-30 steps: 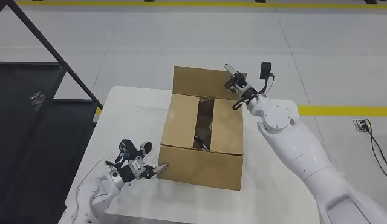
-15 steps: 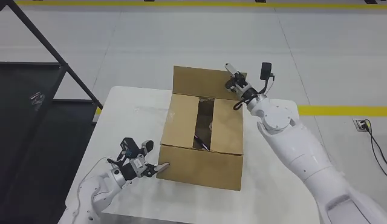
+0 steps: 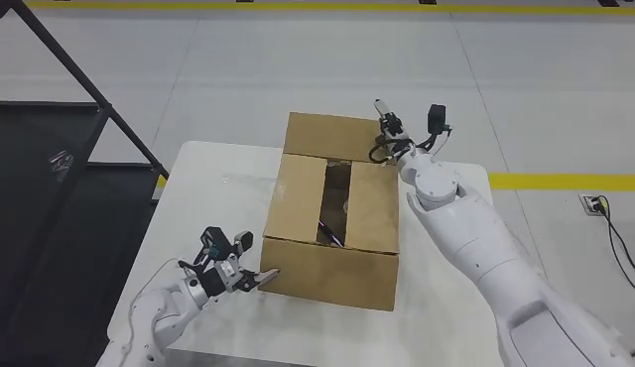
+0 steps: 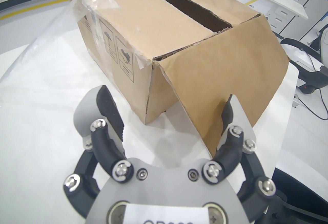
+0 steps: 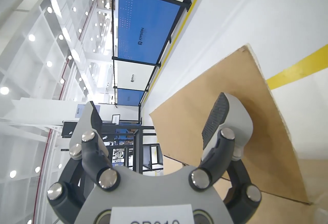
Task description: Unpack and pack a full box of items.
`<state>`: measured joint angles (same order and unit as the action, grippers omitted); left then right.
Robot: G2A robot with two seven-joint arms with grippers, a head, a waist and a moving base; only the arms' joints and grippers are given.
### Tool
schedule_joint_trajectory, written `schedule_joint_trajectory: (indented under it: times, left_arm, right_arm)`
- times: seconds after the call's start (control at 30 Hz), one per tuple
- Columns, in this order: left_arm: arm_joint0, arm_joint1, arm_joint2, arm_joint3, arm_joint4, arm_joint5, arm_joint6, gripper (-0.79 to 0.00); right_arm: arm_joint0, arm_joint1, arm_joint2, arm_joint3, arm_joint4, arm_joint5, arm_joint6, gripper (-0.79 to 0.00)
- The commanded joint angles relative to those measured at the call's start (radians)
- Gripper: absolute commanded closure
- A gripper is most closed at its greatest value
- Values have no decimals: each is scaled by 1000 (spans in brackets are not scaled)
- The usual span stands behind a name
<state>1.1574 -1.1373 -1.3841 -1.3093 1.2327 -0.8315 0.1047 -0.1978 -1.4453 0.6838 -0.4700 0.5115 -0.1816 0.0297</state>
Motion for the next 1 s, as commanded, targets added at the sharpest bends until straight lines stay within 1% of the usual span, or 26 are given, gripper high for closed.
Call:
schedule_joint_trajectory:
  times: [0.0,0.2,0.43,0.57,0.63,0.77,0.87,0.97]
  left_arm:
    - [3,1,1,0,0,3,0,-785]
    - [0,2,15,-3,-1,9,-7,-785]
    - [-12,2,31,7,-4,17,-13,-785]
    - [-15,3,36,6,-5,19,-13,-785]
    - [-15,4,32,0,-6,27,-6,-785]
    - [-9,8,12,-14,-26,41,18,-785]
    - [0,11,-13,-28,-56,55,43,-785]
    - [7,12,-40,-34,-98,88,65,-785]
  right_arm:
    - [13,-19,-6,48,-7,6,-16,-785]
    - [36,-56,7,153,9,-8,10,-785]
    - [46,-76,33,223,22,-21,42,-785]
    - [47,-79,62,229,49,-86,46,-785]
    - [42,-75,90,219,92,-151,126,-785]
    - [35,-60,131,200,144,-256,357,-785]
    - [30,-47,144,184,147,-284,558,-785]
    - [23,-40,133,162,97,-290,683,-785]
